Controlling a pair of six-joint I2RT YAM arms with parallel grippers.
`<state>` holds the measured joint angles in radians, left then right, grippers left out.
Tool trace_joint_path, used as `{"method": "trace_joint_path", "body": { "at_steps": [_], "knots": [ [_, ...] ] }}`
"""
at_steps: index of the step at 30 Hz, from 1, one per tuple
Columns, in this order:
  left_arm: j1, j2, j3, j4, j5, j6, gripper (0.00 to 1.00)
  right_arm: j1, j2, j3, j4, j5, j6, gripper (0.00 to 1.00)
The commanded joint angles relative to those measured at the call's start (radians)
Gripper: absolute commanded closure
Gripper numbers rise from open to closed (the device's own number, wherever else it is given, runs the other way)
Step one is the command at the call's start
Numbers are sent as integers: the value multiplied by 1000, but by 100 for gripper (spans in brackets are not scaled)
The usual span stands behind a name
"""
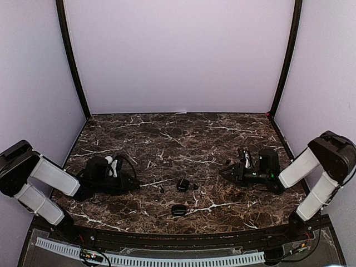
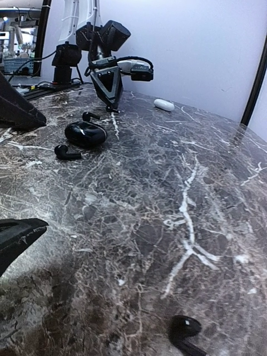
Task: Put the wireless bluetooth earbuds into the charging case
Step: Move the earbuds to the center of the board.
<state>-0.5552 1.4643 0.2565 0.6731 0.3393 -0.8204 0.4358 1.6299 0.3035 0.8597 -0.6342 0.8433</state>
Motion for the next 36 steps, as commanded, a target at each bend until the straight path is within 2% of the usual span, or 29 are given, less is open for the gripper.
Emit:
{"method": "trace_joint_path", "body": {
  "at_steps": [1,5,10,13,17,21,27,36],
  "knots": [
    [-8,-83,-9,-115,-60,13,55,-3,-112,51,-183,115,-119,45],
    [-8,-155,62,-266,-116,86,52,-53,-139,111,-280,131,-180,43],
    [-7,-212,106,-341,-158,144,48,-156,-103,195,-336,157,-234,41],
    [-8,-217,120,-348,-146,173,48,-228,-41,251,-326,118,-229,40],
    [-8,-222,131,-353,-122,218,47,-275,126,360,-345,46,-225,40],
    [-8,-219,141,-347,-85,255,47,-277,251,427,-320,-33,-195,41],
    [-8,-225,152,-322,-36,293,47,-254,313,415,-243,-139,-181,42],
    [-8,-189,175,-210,53,345,47,-162,245,301,-242,-243,-270,44]
  ]
}}
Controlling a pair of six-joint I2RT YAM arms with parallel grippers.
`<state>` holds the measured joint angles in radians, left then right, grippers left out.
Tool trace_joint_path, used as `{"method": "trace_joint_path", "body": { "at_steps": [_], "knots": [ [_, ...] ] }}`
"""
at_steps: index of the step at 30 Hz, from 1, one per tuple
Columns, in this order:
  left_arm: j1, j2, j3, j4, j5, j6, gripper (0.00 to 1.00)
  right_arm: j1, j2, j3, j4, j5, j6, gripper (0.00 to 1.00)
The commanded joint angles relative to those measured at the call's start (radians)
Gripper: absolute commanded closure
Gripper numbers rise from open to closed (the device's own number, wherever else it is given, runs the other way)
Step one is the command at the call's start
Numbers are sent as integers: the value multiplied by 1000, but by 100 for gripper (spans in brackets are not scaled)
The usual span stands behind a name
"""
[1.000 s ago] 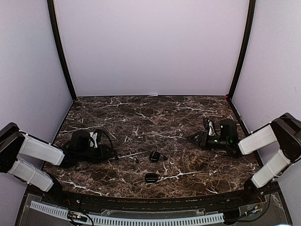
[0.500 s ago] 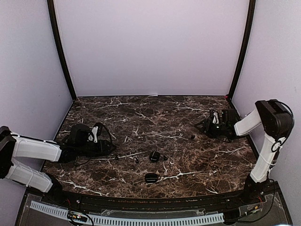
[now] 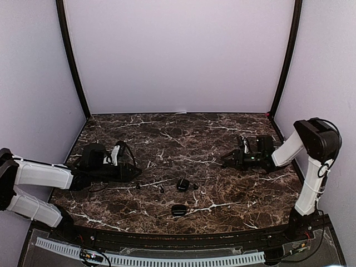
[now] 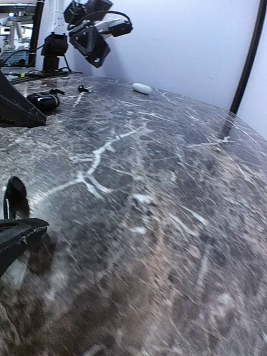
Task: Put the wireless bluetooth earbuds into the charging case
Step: Move the earbuds to the center of the board, then pick up the charging case from the center of the board.
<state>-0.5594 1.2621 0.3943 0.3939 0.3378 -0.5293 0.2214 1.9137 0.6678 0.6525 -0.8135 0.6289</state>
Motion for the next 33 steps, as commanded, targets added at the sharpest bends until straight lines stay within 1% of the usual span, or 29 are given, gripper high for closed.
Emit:
{"method": "trace_joint_path", "body": {
  "at_steps": [1,3,6,11,14,15,20,23,25,28,30,33],
  "knots": [
    [-4,23,48,69,59,68,47,70,-56,-71,-69,-64,-88,44],
    [-4,37,82,65,73,104,47,99,-91,-84,-157,-56,-142,44],
    [-4,56,116,74,82,140,47,105,-171,-113,-231,-25,-183,44],
    [-4,74,138,132,46,171,47,120,-379,-88,-391,139,-288,43],
    [-4,91,152,158,8,170,47,191,-467,-45,-456,256,-369,41],
    [-4,102,159,160,4,163,47,221,-475,-29,-472,283,-392,41],
    [-4,160,197,145,16,128,45,353,-439,66,-533,379,-491,37],
    [-4,154,189,144,-9,141,43,438,-400,120,-566,441,-570,33],
    [-4,135,157,187,-22,158,38,498,-372,151,-591,507,-644,28],
    [-2,112,71,306,-28,163,26,580,-345,166,-591,579,-733,16],
    [-2,109,24,377,-29,160,18,615,-323,178,-593,603,-774,14],
    [-1,112,10,391,-47,163,12,639,-244,226,-631,626,-803,14]
  ]
}}
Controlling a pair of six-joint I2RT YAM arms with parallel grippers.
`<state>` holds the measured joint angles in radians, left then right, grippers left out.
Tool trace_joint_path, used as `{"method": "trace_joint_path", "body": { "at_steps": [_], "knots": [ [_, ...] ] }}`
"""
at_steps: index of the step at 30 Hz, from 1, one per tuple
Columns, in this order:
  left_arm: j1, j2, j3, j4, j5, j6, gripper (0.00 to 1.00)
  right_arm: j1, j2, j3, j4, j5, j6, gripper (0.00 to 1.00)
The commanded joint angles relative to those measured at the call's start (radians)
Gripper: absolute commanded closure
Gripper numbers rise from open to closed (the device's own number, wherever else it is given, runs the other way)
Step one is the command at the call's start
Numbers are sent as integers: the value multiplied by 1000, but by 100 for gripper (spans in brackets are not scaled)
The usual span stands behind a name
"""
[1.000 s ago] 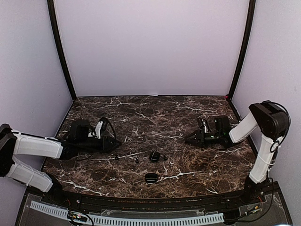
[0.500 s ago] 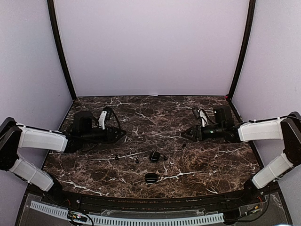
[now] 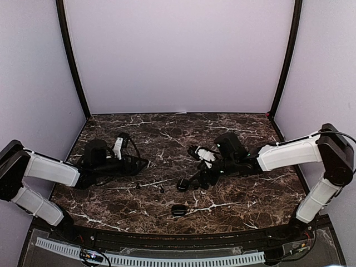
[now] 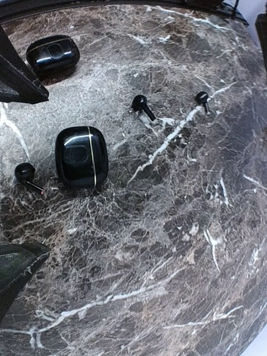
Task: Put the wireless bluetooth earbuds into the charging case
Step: Pick up the charging case from the center of the board.
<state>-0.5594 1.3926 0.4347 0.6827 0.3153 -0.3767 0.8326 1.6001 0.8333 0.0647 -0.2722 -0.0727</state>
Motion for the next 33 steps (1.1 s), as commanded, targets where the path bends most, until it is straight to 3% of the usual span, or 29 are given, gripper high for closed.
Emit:
{"method": "trace_joint_path", "body": {
  "at_steps": [1,6,19,23,33],
  "knots": [
    [0,-21,-29,96,-32,14,11,36,92,77,-58,91,-107,15],
    [5,-44,-45,106,-75,10,5,77,169,132,-74,131,-136,19],
    [6,-100,-84,140,-64,54,10,85,299,239,-125,49,-180,26],
    [6,-117,-97,150,-72,62,10,86,313,256,-137,49,-173,30],
    [6,-113,-90,145,-52,65,11,97,291,236,-153,41,-167,31]
  ]
}}
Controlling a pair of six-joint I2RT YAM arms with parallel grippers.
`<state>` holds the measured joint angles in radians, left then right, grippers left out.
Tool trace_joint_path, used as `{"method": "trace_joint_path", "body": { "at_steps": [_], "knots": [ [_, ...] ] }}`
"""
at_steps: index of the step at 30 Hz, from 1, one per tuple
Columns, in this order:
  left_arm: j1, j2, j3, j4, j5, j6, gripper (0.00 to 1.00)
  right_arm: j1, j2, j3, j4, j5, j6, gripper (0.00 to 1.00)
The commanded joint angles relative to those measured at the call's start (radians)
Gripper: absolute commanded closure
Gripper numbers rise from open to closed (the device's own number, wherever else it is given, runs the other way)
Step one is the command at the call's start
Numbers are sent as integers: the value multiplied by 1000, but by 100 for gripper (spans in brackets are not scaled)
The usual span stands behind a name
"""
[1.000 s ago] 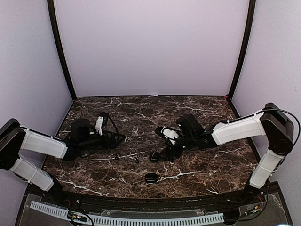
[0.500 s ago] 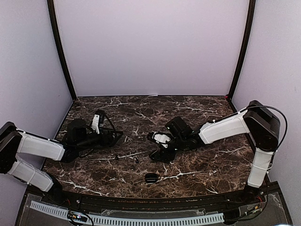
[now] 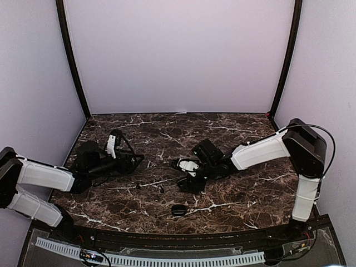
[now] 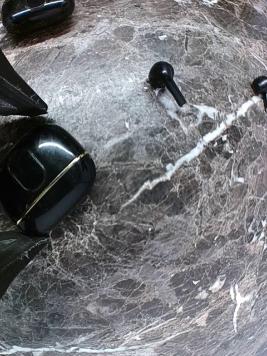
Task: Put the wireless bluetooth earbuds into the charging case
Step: Pick up the charging case from the center of the board.
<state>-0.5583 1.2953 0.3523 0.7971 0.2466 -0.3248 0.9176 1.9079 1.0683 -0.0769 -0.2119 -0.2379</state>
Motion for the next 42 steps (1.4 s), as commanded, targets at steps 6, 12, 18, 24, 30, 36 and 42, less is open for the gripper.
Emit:
{"method": "trace_joint_path", "body": {
  "at_steps": [6,12,18,24,30,36,42],
  "knots": [
    [5,16,12,28,78,14,13,16,-72,-49,-14,-63,1,35],
    [5,40,27,26,111,13,14,20,-154,-132,20,-75,32,38],
    [5,63,39,29,146,11,15,20,-156,-140,56,-10,51,29],
    [5,67,43,22,154,13,16,25,-103,-90,68,20,83,25],
    [5,67,46,20,156,15,17,48,-72,-83,84,25,95,26],
    [5,68,48,18,161,13,17,53,-37,-68,95,36,103,35],
    [5,68,51,15,164,9,18,55,-20,-61,115,47,100,45]
  ]
}}
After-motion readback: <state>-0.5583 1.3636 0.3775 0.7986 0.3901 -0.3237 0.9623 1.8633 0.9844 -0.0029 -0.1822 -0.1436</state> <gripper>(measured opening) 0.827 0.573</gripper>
